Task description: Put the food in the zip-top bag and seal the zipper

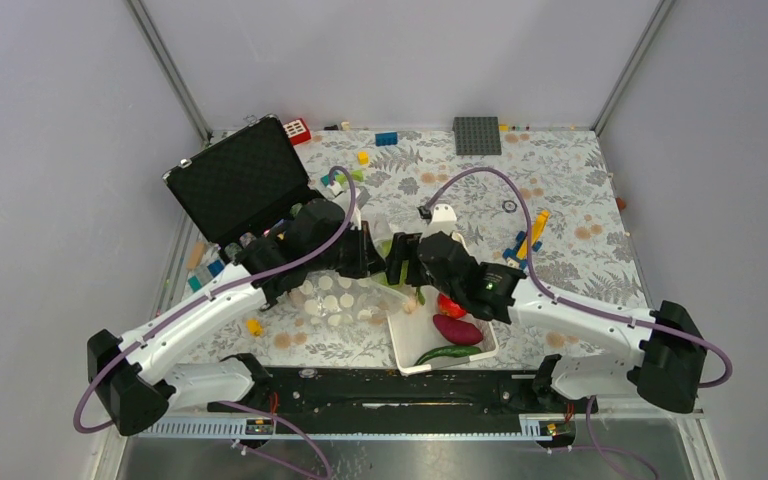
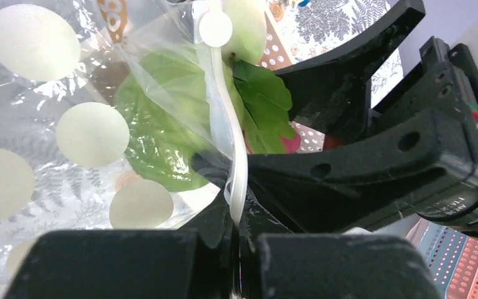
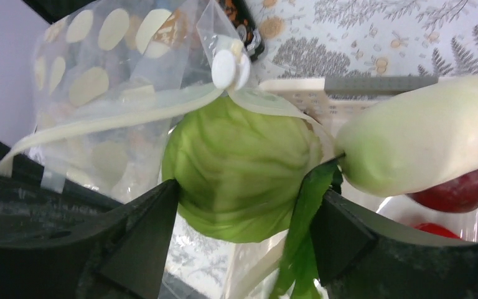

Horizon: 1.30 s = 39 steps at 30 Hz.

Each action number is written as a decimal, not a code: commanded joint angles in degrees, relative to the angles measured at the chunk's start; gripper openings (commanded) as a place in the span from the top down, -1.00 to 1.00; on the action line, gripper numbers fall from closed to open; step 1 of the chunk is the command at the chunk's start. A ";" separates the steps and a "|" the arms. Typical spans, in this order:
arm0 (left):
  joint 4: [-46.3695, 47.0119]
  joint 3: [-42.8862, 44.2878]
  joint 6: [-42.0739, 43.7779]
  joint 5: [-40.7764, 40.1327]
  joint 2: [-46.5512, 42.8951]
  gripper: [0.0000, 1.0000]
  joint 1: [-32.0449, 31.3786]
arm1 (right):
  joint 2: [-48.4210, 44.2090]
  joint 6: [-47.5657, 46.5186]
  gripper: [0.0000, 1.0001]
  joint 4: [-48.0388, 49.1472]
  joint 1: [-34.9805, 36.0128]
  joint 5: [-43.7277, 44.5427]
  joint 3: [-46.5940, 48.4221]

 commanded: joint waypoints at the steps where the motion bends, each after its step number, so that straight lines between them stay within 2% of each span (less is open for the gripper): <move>1: 2.90 -0.82 -0.46 -0.75 -1.26 1.00 -0.12 | -5.14 0.30 -0.69 6.58 0.70 -8.33 -1.07; 5: 0.99 -1.70 0.21 -4.45 -2.21 1.00 -0.07 | -8.92 -1.71 -0.82 8.10 0.69 -13.73 -3.78; 10: -0.77 -2.15 0.41 -6.81 -2.67 1.00 -0.12 | -12.57 -5.00 -0.87 13.15 0.70 -21.71 -7.31; 17: -0.84 -2.75 0.32 -8.04 -4.24 1.00 -0.04 | -17.17 -11.95 -0.87 11.40 0.70 -20.84 -9.29; 21: -1.79 -2.09 0.78 -8.72 -5.08 1.00 0.00 | -18.50 -14.69 -0.81 6.80 0.72 -18.28 -9.50; 25: -2.07 -1.59 1.37 -8.72 -5.53 1.00 -0.03 | -16.84 -16.73 -0.65 4.56 0.75 -21.90 -9.07; 29: -2.13 -0.83 2.00 -8.49 -5.64 1.00 -0.01 | -10.44 -16.98 -0.56 4.60 0.74 -25.03 -5.65; 34: -2.37 -0.20 2.32 -7.15 -6.83 1.00 -0.01 | -2.95 -18.20 -0.56 7.21 0.72 -26.95 -0.71; 39: -4.32 0.14 2.23 -11.90 -9.03 1.00 -0.02 | -5.06 -20.54 -0.71 4.65 0.70 -23.70 0.69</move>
